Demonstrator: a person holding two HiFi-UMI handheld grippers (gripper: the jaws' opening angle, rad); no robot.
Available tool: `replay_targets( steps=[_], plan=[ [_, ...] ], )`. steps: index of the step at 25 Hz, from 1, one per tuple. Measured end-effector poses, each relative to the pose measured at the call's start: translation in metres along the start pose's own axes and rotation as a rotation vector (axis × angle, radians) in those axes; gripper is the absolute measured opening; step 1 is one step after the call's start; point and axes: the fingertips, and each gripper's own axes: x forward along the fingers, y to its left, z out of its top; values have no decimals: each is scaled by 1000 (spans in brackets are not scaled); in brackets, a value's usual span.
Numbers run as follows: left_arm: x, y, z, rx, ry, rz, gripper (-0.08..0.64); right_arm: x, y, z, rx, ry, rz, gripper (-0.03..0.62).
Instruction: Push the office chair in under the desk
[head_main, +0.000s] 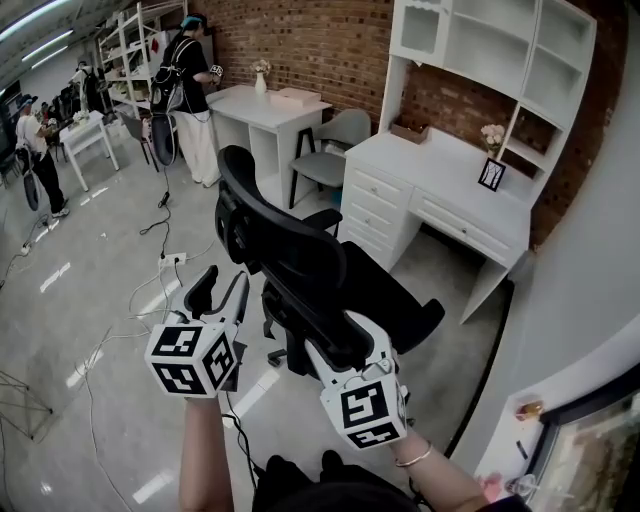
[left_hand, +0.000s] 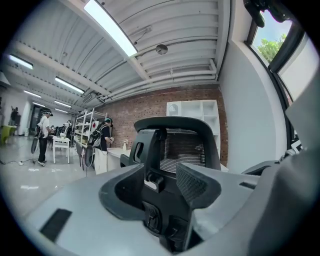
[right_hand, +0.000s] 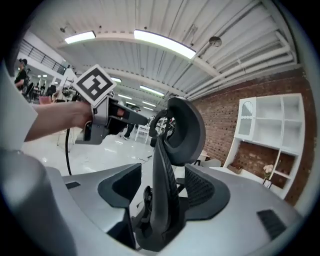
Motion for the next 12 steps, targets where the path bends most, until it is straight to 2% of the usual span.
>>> replay_targets(
  steps=[3, 5, 8, 12],
  plan=[
    [8, 12, 5, -3, -17, -35, 183, 11, 3, -8, -75, 49, -63, 245],
    [13, 19, 6, 3, -20, -78, 183, 18, 1, -12, -92, 80, -137, 242],
    [23, 31, 5, 26, -11, -164, 183, 23, -2, -16, -103, 148, -261, 198],
    [28, 56, 11, 50, -10, -232, 183, 29, 1, -15, -80, 197, -308, 210]
  ],
)
